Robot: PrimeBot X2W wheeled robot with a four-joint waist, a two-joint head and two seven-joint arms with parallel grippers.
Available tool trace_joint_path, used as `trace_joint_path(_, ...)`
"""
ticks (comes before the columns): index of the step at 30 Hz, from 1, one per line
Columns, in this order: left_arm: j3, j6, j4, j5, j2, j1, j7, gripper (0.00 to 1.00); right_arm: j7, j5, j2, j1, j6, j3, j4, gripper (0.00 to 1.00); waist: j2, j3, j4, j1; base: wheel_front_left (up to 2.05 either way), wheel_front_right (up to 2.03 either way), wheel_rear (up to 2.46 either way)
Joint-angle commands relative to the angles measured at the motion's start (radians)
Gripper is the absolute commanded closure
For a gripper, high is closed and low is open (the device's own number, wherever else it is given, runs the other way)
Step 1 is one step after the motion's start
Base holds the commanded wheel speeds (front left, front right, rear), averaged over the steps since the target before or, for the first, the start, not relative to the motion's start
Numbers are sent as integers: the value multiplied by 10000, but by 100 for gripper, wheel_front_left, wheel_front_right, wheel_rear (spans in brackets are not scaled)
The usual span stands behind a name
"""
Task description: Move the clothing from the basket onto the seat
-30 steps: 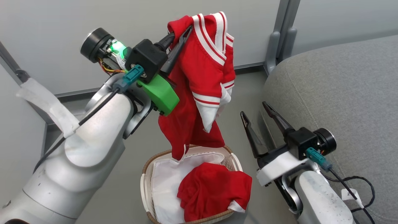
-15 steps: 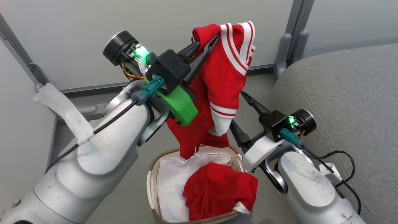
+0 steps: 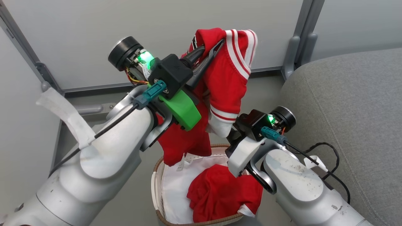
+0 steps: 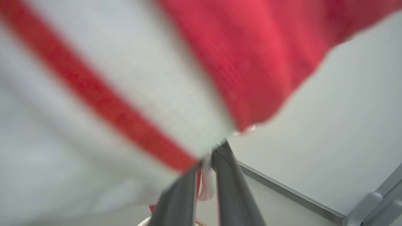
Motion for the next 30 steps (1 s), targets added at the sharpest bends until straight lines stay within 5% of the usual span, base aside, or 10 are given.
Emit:
trace_joint_path(1, 76, 86, 47, -98, 71, 196, -60, 100, -21, 59, -37, -72, -3, 44, 31, 100, 0, 0, 3, 1, 0, 0, 0)
trace_joint_path(8, 536, 484, 337, -592, 470, 856, -248, 100, -21, -182, -34, 112, -3, -330, -27, 100, 0, -4, -101, 1, 0, 0, 0)
trace_joint_path(12, 907, 757, 518, -953, 695, 1378, -444, 65, -21, -366, -84, 236, -3, -667, -122, 100, 0, 5, -182, 1, 0, 0, 0)
trace_joint_path(13, 1017, 831, 568, -1094, 736, 1532, -516, 27, -21, -405, -97, 275, -3, -780, -160, 100, 0, 11, -200, 1, 0, 0, 0)
trace_joint_path(14, 1083, 871, 602, -1200, 772, 1652, -590, 4, -21, -439, -106, 306, -3, -877, -184, 100, 0, 15, -213, 1, 0, 0, 0)
trace_joint_path(15, 1172, 921, 641, -1306, 792, 1806, -652, 0, -21, -489, -118, 346, -3, -988, -227, 100, 0, 21, -226, 1, 0, 0, 0)
trace_joint_path(30, 1357, 1392, 1053, -2324, 65, 4257, -1565, 0, -21, -1177, -311, 717, -3, -2542, -606, 100, 0, 91, -345, 1, 0, 0, 0)
